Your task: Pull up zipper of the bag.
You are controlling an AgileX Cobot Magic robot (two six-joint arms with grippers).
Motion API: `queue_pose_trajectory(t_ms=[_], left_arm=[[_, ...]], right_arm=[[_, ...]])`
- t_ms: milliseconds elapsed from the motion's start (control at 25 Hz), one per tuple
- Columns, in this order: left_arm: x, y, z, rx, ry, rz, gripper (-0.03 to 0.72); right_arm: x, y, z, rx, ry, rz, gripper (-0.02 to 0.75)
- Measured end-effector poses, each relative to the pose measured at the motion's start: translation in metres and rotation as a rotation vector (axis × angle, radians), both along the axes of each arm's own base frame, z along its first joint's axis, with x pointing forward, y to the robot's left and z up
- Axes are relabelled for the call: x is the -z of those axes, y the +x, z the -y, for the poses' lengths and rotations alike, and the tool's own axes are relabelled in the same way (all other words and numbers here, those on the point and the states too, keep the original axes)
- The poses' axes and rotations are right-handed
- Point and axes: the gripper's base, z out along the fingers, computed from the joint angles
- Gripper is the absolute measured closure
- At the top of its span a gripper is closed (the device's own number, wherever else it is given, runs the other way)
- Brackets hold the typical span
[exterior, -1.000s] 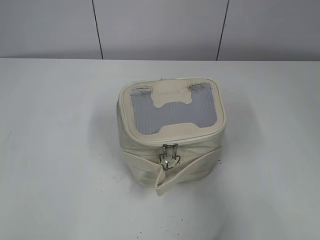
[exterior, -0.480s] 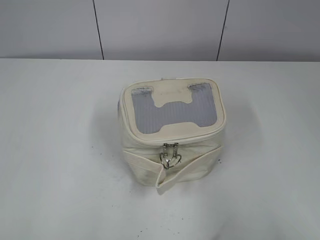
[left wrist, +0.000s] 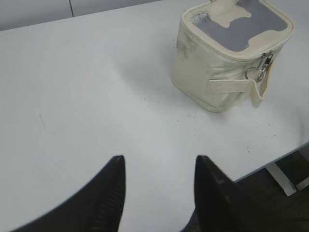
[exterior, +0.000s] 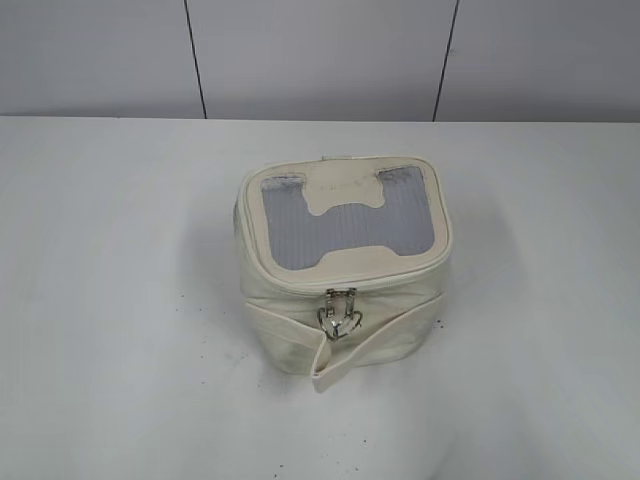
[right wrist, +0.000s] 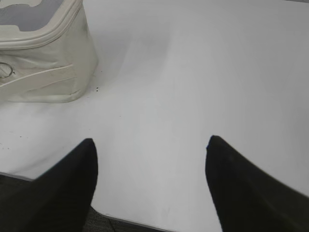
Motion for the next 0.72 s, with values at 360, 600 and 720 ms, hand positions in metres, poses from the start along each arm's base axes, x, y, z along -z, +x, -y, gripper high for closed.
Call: queue_pose_trajectory(t_ms=[360,600,720], left_arm=[[0.0009,0.0002,0.0007,0.004,-0.002,-0.005,0.327],[0.0011,0.0003,0.0007,-0.041,-0.001,-0.005,0.327],[0.0011,0.0002,0.0006,-0.183,-0.001,-0.005,0.327]], right_arm=[[-0.0002,0.0001,-0.0001,-0.001,0.000,0.003,0.192],[-0.0002,-0.0001,-0.0005,0.056,0.000,0.003,0.192],[-0.0003,-0.0003,-0.0011,0.160,0.001,0.004,0.192]])
